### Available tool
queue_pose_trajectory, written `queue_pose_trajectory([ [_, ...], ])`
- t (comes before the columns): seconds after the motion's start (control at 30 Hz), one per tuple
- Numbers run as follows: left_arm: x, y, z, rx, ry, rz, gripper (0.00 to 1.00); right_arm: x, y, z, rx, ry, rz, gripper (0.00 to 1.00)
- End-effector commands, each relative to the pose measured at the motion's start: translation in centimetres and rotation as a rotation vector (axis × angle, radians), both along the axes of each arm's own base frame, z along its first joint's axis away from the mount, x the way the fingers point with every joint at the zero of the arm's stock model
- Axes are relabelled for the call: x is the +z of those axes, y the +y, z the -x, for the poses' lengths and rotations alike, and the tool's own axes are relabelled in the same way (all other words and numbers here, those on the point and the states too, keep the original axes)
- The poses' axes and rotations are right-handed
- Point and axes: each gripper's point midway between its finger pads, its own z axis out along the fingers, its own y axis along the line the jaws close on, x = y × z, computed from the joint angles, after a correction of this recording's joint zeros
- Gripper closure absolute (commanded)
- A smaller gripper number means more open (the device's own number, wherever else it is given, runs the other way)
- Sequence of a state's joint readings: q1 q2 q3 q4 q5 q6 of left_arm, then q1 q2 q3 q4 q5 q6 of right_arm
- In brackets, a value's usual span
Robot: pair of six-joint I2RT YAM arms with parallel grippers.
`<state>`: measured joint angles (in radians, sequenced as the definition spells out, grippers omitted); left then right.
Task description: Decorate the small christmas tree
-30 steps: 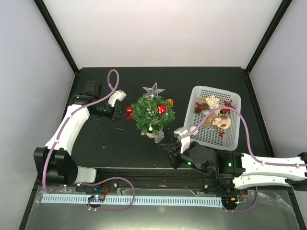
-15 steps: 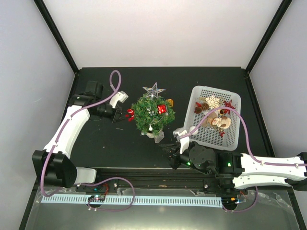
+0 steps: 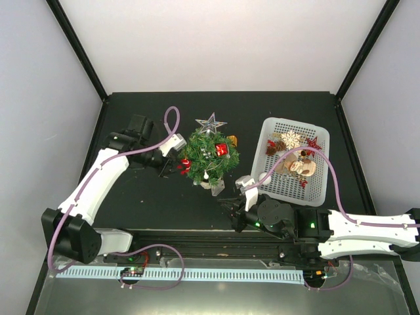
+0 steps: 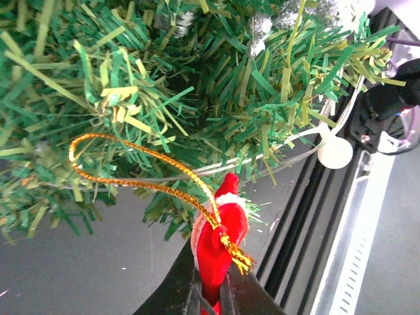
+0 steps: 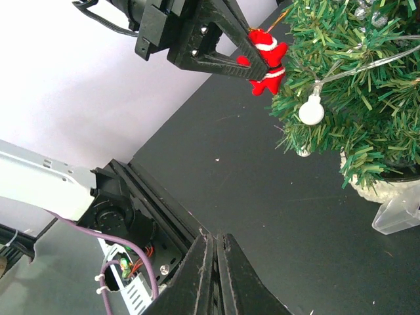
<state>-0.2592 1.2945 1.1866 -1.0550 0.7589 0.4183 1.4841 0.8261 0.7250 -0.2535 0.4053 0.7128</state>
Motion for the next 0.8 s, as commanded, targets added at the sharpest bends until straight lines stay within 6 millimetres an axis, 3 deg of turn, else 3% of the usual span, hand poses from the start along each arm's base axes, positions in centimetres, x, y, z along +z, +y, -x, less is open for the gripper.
queue_pose_trajectory([
  [0.0,0.9,1.2,-0.4,0.029,-0.11,-0.08,0.98,0.9,0.2,-0.1,-0.003,-0.002,-0.031,0.93],
  [0.3,5.7,2.8,-1.9,0.134,-0.374,-0.11,0.99,0.7,0.4,-0.1,0.0,0.001,-0.024,0.93],
  [0.57,6.9,2.6,-2.6,0.125,-0.423,-0.116,0.99,0.5,0.5,-0.1,-0.003,0.004,-0.027,0.93],
  [0.77,9.0,2.2,-2.7,0.145,-0.464,-0.066,0.98,0.4,0.4,-0.1,-0.003,0.004,-0.025,0.93],
])
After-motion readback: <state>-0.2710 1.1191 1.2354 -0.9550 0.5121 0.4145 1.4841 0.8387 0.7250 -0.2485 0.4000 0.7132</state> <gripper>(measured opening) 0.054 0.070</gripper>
